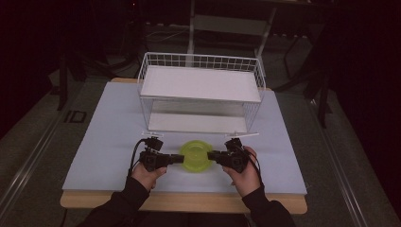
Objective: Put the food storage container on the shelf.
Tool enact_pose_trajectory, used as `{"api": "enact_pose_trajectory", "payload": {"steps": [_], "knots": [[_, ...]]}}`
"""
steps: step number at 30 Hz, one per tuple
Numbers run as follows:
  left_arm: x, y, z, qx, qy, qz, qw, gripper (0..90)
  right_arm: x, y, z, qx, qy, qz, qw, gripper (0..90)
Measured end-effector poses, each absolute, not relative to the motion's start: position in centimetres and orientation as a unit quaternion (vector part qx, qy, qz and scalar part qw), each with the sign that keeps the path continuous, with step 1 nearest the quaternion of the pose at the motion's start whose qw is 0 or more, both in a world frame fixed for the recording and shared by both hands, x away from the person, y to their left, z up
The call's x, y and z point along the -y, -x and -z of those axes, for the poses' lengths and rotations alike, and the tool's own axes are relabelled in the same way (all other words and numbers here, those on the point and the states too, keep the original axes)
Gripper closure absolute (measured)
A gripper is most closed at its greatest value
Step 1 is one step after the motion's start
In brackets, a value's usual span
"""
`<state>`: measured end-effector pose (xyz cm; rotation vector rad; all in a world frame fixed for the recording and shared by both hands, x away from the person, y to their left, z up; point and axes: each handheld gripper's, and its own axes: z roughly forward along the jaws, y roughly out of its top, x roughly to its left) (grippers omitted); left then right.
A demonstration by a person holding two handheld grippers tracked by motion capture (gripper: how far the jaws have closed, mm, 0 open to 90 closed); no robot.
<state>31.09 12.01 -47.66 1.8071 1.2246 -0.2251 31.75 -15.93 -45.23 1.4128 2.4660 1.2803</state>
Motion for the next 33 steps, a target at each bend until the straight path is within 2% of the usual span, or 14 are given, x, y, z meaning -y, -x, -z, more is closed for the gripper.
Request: {"api": "enact_pose_trajectory", "payload": {"steps": [16,33], "knots": [[-13.0,-31.9,41.2,-0.475,-0.732,0.071,0.482,81.9,15.7,-31.9,39.4,-0.777,-0.430,-0.458,0.039,80.7],[-13.3,-33.9,36.4,-0.469,-0.720,0.058,0.508,81.8,15.5,-33.9,34.5,-0.761,-0.429,-0.482,0.059,80.7]]}}
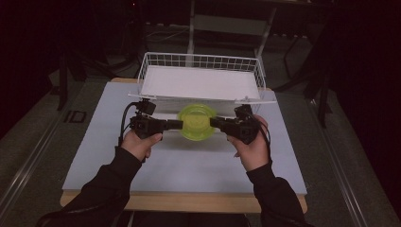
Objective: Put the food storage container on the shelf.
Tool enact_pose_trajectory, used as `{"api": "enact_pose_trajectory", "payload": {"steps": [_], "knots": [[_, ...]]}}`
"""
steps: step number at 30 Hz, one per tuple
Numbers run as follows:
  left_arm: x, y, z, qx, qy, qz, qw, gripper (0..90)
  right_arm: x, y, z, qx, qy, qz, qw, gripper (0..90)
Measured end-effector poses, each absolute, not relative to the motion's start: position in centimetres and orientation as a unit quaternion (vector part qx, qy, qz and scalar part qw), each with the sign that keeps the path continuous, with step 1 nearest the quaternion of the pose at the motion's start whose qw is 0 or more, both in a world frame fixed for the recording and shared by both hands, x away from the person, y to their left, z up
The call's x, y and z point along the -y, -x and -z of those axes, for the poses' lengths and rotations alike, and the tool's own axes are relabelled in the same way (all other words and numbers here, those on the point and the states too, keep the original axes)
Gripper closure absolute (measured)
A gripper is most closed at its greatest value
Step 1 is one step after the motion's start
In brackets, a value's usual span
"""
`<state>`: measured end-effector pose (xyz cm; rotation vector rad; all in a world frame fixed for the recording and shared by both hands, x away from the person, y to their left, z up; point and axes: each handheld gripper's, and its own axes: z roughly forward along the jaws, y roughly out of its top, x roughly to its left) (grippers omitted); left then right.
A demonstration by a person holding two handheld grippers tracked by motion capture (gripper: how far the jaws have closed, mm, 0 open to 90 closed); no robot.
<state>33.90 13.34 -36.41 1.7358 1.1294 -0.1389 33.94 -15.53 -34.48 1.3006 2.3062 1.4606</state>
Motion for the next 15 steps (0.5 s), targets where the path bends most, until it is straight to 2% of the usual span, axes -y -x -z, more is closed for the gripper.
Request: {"api": "enact_pose_trajectory", "payload": {"steps": [15], "knots": [[-13.6,-36.9,31.6,-0.472,-0.718,0.019,0.511,82.2,14.9,-37.7,31.2,-0.742,-0.450,-0.494,0.047,80.3]]}}
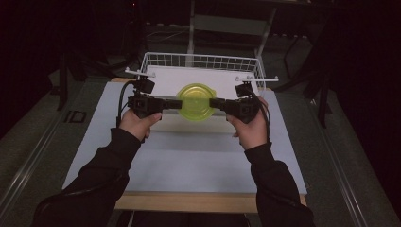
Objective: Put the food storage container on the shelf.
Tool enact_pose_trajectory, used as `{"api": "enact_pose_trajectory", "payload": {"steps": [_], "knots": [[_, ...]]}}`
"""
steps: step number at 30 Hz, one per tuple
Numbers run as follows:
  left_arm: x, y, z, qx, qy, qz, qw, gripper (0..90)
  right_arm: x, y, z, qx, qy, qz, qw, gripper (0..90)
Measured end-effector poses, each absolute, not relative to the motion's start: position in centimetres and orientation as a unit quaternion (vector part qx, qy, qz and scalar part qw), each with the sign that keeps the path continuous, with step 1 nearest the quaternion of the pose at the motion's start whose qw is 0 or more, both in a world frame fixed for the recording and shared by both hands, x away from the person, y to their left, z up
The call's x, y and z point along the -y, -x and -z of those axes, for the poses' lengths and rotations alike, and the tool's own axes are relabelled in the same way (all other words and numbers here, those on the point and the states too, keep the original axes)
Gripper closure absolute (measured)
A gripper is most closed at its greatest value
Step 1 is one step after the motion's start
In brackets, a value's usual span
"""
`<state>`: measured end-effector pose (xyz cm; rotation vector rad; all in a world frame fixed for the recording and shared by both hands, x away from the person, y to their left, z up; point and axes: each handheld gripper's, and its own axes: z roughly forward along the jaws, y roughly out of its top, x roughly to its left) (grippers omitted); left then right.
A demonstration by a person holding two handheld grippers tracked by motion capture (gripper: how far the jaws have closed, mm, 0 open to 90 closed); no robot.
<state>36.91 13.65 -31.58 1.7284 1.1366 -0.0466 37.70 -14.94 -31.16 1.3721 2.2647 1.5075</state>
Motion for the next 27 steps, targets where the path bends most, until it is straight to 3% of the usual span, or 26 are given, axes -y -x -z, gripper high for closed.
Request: {"api": "enact_pose_trajectory", "payload": {"steps": [27], "knots": [[-12.4,-43.2,31.7,-0.511,-0.691,0.025,0.511,80.7,15.0,-43.8,29.7,-0.715,-0.525,-0.461,0.027,80.3]]}}
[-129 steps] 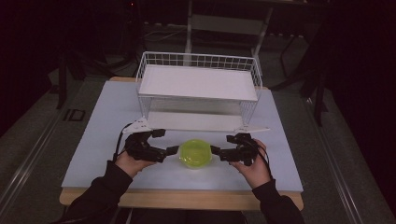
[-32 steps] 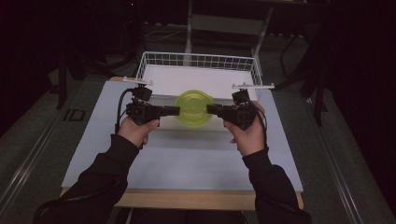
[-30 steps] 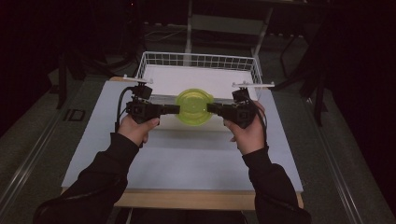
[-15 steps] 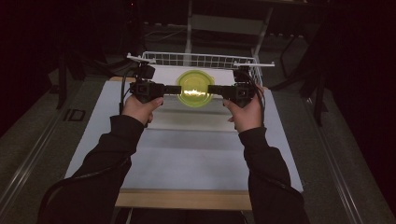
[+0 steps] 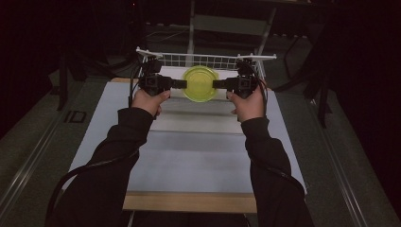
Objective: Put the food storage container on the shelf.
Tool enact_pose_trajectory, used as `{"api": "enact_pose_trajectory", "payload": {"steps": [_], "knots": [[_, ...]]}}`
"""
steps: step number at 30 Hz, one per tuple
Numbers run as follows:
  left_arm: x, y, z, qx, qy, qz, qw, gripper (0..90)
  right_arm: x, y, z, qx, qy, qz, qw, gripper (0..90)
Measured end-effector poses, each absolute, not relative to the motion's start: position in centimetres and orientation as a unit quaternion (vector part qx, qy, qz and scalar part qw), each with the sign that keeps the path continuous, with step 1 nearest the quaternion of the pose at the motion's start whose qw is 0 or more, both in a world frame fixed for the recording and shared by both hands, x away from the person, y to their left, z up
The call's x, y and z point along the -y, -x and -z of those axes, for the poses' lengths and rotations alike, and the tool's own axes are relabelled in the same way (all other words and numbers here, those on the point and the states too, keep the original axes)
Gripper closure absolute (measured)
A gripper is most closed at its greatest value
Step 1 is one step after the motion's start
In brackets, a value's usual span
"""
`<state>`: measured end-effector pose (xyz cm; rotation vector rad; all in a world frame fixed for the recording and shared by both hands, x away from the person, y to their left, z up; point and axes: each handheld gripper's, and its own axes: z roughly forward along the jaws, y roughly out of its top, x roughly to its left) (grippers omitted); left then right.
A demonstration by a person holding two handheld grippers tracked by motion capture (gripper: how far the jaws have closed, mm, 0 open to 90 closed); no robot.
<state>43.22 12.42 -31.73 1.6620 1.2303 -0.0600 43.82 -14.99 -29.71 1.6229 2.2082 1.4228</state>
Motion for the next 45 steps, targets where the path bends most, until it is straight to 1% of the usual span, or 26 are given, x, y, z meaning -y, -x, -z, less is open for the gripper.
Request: {"api": "enact_pose_trajectory", "payload": {"steps": [8,13,14,15,16,17,18,20,21,22,24,25,26,29,31,33,35,36,38,39,40,41,42,43,44,45], "knots": [[-11.9,-44.2,32.0,-0.515,-0.682,0.028,0.518,74.6,15.4,-45.4,29.6,-0.714,-0.542,-0.444,0.003,80.1],[-11.6,-44.7,31.8,-0.518,-0.686,0.019,0.511,73.8,15.5,-46.0,29.5,-0.710,-0.548,-0.442,-0.008,79.5],[-11.5,-44.8,31.8,-0.521,-0.684,0.011,0.511,69.1,15.5,-46.2,29.4,-0.715,-0.545,-0.437,0.000,76.3],[-11.5,-44.9,31.8,-0.523,-0.681,0.008,0.512,67.9,15.4,-46.3,29.4,-0.716,-0.545,-0.436,0.006,73.2],[-11.5,-44.9,31.8,-0.523,-0.681,0.008,0.512,65.5,15.4,-46.3,29.4,-0.716,-0.545,-0.436,0.006,73.2],[-11.4,-45.1,31.9,-0.523,-0.682,0.001,0.512,64.3,15.2,-46.4,29.2,-0.720,-0.540,-0.436,0.025,70.7],[-11.4,-45.2,31.9,-0.524,-0.682,-0.002,0.510,64.3,15.2,-46.4,29.2,-0.720,-0.540,-0.436,0.025,70.7],[-11.4,-45.5,32.2,-0.527,-0.681,-0.008,0.509,60.4,15.0,-46.6,29.3,-0.726,-0.533,-0.434,0.034,64.8],[-11.4,-45.5,32.2,-0.527,-0.681,-0.008,0.509,59.0,15.0,-46.6,29.3,-0.726,-0.533,-0.434,0.034,64.8],[-11.3,-45.5,32.2,-0.525,-0.680,-0.020,0.511,56.2,14.9,-46.6,29.4,-0.727,-0.526,-0.438,0.048,59.6],[-11.2,-45.5,32.1,-0.521,-0.680,-0.026,0.515,55.8,14.9,-46.6,29.4,-0.728,-0.523,-0.440,0.052,56.8],[-11.2,-45.5,32.1,-0.521,-0.680,-0.026,0.515,53.4,14.9,-46.6,29.4,-0.728,-0.523,-0.440,0.052,56.8],[-11.2,-45.5,32.0,-0.516,-0.683,-0.030,0.516,53.4,14.8,-46.7,29.4,-0.729,-0.522,-0.440,0.054,53.6],[-11.3,-45.2,31.8,-0.518,-0.683,-0.041,0.513,48.7,15.1,-46.3,29.1,-0.733,-0.511,-0.442,0.080,48.9],[-11.5,-45.1,31.8,-0.517,-0.681,-0.042,0.516,48.2,15.5,-46.1,28.7,-0.733,-0.508,-0.443,0.094,48.6],[-11.9,-44.7,31.8,-0.510,-0.679,-0.045,0.526,44.6,15.7,-45.9,28.6,-0.732,-0.506,-0.445,0.102,47.7],[-12.3,-44.3,32.0,-0.497,-0.679,-0.042,0.538,38.3,16.1,-44.9,28.5,-0.736,-0.497,-0.446,0.113,49.0],[-12.8,-43.4,32.2,-0.467,-0.690,-0.048,0.550,35.8,16.2,-44.4,28.6,-0.739,-0.490,-0.448,0.118,50.2],[-13.3,-42.6,32.4,-0.448,-0.698,-0.046,0.557,24.5,16.2,-43.6,29.0,-0.742,-0.483,-0.450,0.118,55.4],[-13.6,-42.1,32.6,-0.445,-0.700,-0.049,0.557,24.5,16.1,-43.1,29.3,-0.744,-0.480,-0.450,0.120,59.9],[-13.6,-42.1,32.6,-0.445,-0.700,-0.049,0.557,23.2,16.1,-43.1,29.3,-0.744,-0.480,-0.450,0.120,59.9],[-14.1,-40.9,33.1,-0.432,-0.698,-0.060,0.568,17.9,15.7,-42.1,30.2,-0.752,-0.470,-0.446,0.121,69.7],[-14.1,-40.9,33.1,-0.432,-0.698,-0.060,0.568,16.1,15.6,-41.8,30.6,-0.754,-0.468,-0.444,0.123,77.0],[-14.2,-40.2,33.4,-0.422,-0.706,-0.070,0.564,16.1,15.6,-41.8,30.6,-0.754,-0.468,-0.444,0.123,77.0],[-14.3,-39.3,33.9,-0.411,-0.709,-0.081,0.567,14.4,15.4,-41.4,31.0,-0.756,-0.467,-0.440,0.131,84.7],[-14.6,-37.8,35.3,-0.390,-0.710,-0.094,0.579,5.7,14.9,-40.9,31.9,-0.757,-0.464,-0.440,0.134,90.0]]}}
